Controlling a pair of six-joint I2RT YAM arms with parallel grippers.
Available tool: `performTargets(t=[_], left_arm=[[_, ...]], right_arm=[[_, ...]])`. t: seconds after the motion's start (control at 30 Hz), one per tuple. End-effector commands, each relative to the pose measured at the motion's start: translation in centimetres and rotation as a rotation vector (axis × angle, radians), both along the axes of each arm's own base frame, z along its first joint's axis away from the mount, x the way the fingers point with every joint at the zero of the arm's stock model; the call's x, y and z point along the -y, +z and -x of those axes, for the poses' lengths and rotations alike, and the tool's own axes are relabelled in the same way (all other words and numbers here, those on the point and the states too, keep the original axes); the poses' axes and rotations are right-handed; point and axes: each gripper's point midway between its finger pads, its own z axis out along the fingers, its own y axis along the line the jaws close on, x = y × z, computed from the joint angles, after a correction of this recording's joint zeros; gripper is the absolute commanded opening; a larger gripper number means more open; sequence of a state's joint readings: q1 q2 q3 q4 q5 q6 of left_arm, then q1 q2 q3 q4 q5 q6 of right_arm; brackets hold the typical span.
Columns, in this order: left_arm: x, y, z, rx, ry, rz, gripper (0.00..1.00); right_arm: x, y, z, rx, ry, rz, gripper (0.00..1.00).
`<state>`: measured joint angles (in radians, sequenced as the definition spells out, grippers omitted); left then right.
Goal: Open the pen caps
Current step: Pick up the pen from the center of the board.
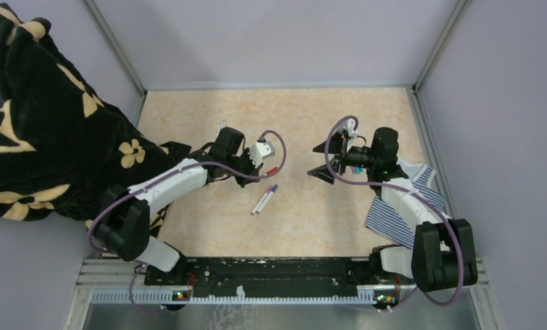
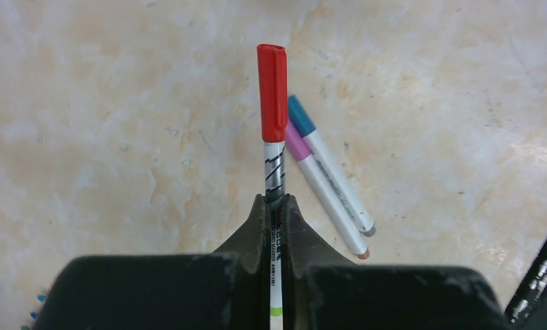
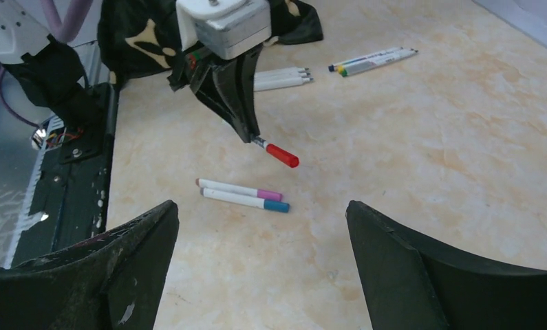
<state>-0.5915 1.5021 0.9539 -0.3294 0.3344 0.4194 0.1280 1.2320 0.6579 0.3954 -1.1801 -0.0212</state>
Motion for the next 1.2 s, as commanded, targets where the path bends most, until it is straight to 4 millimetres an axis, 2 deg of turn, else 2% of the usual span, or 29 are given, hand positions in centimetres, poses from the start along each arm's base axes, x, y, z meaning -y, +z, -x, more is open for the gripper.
performTargets(t=[0.0,0.13,0.27,0.4,0.63,1.17], left_arm=[[2.2,3.8,2.0,-0.027,-0.198,0.118,0.00],[2.9,4.7,3.8,-0.100,-0.293,0.163,0.00],[3.5,5.6,5.3,-0.151,-0.357,0.218,0.00],[3.9,6.1,6.8,-0.190,-0.413,0.270,0.00],[4.1,6.1,7.8,-0.240,-0.459,0.294,0.00],[4.1,5.6,8.2,-0.270,-0.464,0.304,0.00]], right_arm=[[-1.3,2.5,2.6,0.197,0.134,-0.020,0.90],[-2.5,2.2,5.0,0.228,0.247,-0.010,0.90],[-3.5,1.2,6.1,0.244,0.304,0.025,0.89],[-4.4,0.1,6.2,0.235,0.317,0.057,0.86],[-6.0,-1.2,6.6,0.197,0.340,0.072,0.81],[-8.5,-3.2,6.1,0.151,0.299,0.093,0.66]])
